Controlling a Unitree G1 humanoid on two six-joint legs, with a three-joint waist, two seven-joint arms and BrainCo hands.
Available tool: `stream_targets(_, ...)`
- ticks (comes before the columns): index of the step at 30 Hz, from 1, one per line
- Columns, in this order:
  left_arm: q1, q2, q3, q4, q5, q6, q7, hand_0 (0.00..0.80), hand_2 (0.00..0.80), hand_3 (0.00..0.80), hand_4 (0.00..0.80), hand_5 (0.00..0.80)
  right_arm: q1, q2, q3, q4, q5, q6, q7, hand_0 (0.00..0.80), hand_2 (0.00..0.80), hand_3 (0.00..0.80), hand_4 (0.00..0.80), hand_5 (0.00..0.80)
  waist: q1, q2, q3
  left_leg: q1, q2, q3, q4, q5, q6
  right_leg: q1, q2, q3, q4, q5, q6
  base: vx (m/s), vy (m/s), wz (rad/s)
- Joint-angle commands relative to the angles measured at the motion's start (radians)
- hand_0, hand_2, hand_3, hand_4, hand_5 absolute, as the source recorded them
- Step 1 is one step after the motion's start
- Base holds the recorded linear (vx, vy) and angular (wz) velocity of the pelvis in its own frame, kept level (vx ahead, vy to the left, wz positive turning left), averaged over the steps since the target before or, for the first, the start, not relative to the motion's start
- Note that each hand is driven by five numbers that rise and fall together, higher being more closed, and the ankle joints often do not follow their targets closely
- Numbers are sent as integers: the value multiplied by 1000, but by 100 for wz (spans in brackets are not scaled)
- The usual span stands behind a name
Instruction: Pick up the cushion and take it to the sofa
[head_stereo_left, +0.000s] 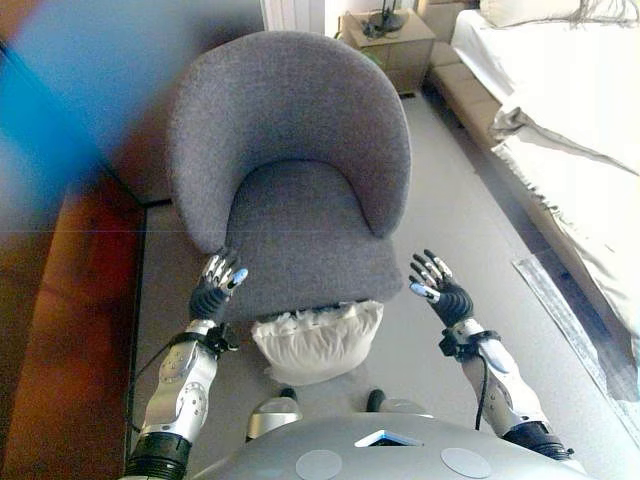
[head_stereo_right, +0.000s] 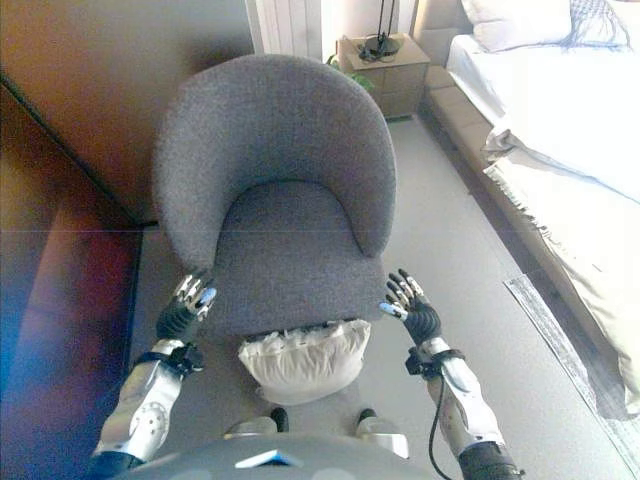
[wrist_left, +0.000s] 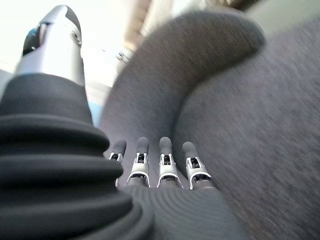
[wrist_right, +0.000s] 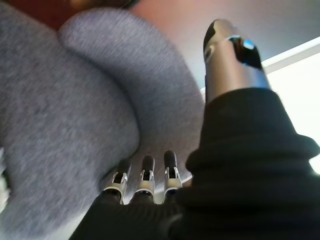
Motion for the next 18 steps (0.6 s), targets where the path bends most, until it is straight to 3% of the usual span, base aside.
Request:
stream_targets(1, -61, 35, -4, -14, 37, -90, 3, 0, 0, 0, 0, 0, -88, 6, 10, -7, -38, -79, -70, 0, 0, 0, 0, 0, 36, -37, 93, -140, 31, 27, 246, -108, -4, -102, -133, -25, 159, -32, 79, -174, -10, 12)
stream_targets(6, -144, 47, -30, 62, -13, -116, 35, 0, 0, 0, 0, 0, -177, -2, 30, 42, -70, -91, -146, 0, 0, 0, 0, 0, 38, -26, 182, -246, 39, 7, 328, -117, -7, -193, -162, -16, 232, -38, 86, -179, 7, 9)
stream_targets(13, -277, 73, -100, 96, -35, -203, 113, 0, 0, 0, 0, 0, -354, -53, 61, 100, -114, -163, -221, 0, 0, 0, 0, 0, 52, -14, 341, -503, 27, -65, 475, -117, -8, -431, -183, -3, 341, -20, 86, -218, 1, 2)
stream_targets(18, -344, 80, -105, 93, -36, -230, 158, 0, 0, 0, 0, 0, -480, -104, 60, 118, -135, -164, -288, 0, 0, 0, 0, 0, 61, -11, 411, -660, 11, -63, 568, -138, 17, -618, -195, 22, 459, -29, 82, -195, 28, 2)
